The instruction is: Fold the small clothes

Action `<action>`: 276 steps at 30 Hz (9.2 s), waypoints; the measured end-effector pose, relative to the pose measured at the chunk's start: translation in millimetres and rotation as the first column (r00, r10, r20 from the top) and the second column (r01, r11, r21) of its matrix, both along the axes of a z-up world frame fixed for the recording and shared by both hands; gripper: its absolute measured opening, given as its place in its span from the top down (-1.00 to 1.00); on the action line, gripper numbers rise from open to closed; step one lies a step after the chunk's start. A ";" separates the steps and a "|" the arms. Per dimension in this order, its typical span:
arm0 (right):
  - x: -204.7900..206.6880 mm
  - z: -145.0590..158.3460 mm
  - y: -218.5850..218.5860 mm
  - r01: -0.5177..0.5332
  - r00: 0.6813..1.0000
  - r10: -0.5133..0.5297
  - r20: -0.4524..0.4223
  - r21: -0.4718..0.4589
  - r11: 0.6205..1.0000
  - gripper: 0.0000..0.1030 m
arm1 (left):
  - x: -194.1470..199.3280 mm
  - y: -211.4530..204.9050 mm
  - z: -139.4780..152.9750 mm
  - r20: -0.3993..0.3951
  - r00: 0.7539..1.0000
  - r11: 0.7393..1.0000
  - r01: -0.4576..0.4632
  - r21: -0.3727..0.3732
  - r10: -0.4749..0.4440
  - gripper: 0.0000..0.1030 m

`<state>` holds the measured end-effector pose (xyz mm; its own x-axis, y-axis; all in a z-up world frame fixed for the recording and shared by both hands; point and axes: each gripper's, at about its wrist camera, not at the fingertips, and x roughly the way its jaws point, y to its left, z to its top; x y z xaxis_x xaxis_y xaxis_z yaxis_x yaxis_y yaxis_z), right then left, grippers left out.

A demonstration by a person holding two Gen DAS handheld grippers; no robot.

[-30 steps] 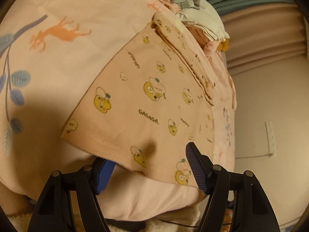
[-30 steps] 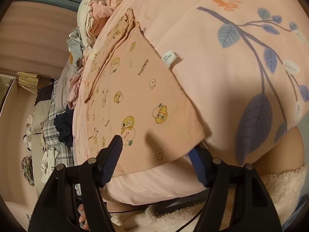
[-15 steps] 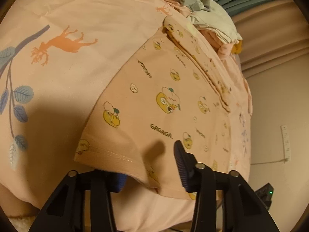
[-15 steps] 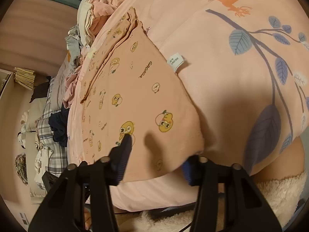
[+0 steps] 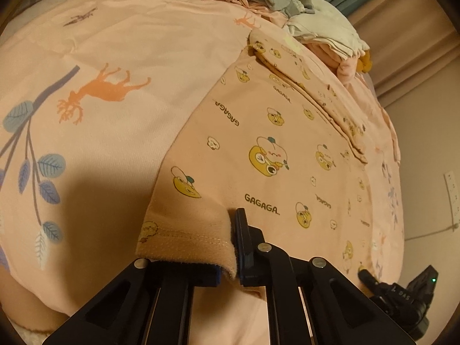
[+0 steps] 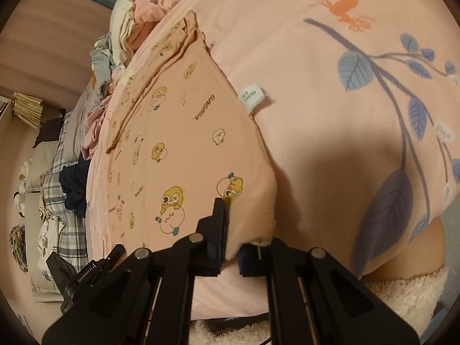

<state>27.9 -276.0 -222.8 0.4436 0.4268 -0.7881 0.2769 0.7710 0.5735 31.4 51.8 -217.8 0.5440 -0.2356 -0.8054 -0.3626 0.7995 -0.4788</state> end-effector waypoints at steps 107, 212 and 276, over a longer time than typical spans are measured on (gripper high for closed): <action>284.8 65.2 -8.7 -0.210 0.969 0.239 0.070 -0.286 0.935 0.07 | 268.0 53.1 37.1 -0.157 0.981 0.990 0.126 0.070 -0.113 0.06; 175.7 -17.9 14.7 0.010 1.000 -0.018 0.024 0.288 0.958 0.00 | 185.3 25.7 -17.4 -0.004 0.994 0.956 -0.106 -0.274 0.109 0.39; 47.3 4.1 -14.6 0.023 0.991 0.016 0.136 -0.281 0.960 0.93 | 37.0 -6.0 -9.1 0.022 1.000 0.991 -0.009 0.131 0.006 0.78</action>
